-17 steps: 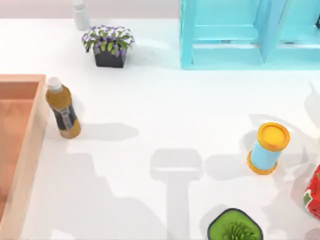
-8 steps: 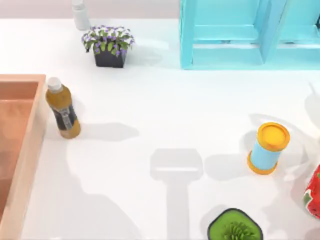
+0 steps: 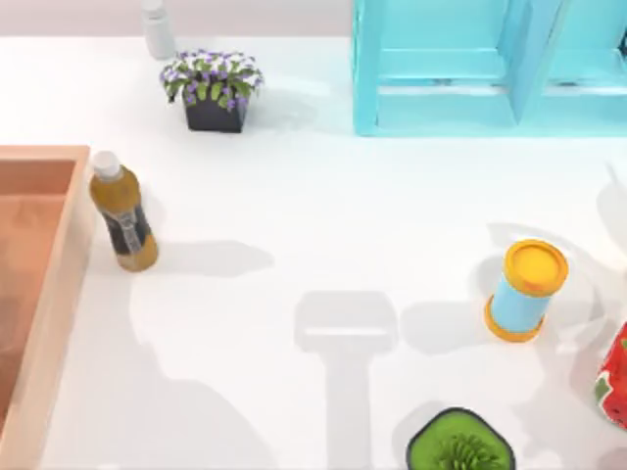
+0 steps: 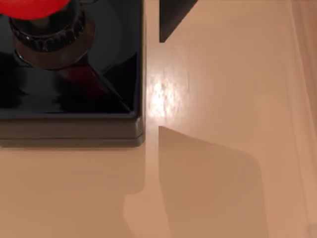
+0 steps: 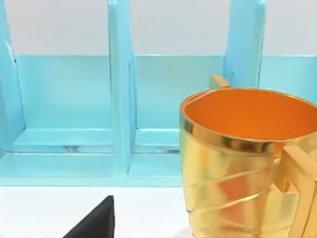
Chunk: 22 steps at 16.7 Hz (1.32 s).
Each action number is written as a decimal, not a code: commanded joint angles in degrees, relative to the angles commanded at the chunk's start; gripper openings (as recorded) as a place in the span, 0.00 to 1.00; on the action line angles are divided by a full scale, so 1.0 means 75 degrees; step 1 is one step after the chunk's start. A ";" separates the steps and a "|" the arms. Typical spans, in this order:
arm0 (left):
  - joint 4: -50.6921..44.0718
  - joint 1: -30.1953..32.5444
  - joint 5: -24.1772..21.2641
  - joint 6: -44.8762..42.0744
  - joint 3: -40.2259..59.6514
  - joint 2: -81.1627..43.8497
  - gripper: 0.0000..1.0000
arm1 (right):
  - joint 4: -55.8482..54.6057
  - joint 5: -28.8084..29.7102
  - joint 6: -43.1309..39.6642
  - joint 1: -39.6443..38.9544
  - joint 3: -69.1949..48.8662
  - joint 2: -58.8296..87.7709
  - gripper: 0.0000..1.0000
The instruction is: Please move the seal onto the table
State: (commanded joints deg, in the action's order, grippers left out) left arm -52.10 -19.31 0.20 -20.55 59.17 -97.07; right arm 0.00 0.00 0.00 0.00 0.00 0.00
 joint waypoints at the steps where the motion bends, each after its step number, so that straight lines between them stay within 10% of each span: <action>1: 0.0000 0.0000 0.0000 0.0000 0.0000 0.0000 0.47 | 0.0000 0.0000 0.0000 0.0000 0.0000 0.0000 1.00; 7: 0.0000 0.0000 0.0000 0.0000 0.0000 0.0000 0.02 | 0.0000 0.0000 0.0000 0.0000 0.0000 0.0000 1.00; 22: -0.1303 0.1180 0.0000 0.1124 0.1109 0.0149 0.00 | 0.0000 0.0000 0.0000 0.0000 0.0000 0.0000 1.00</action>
State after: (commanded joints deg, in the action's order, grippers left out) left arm -61.87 -10.46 0.20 -12.12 67.49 -95.95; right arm 0.00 0.00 0.00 0.00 0.00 0.00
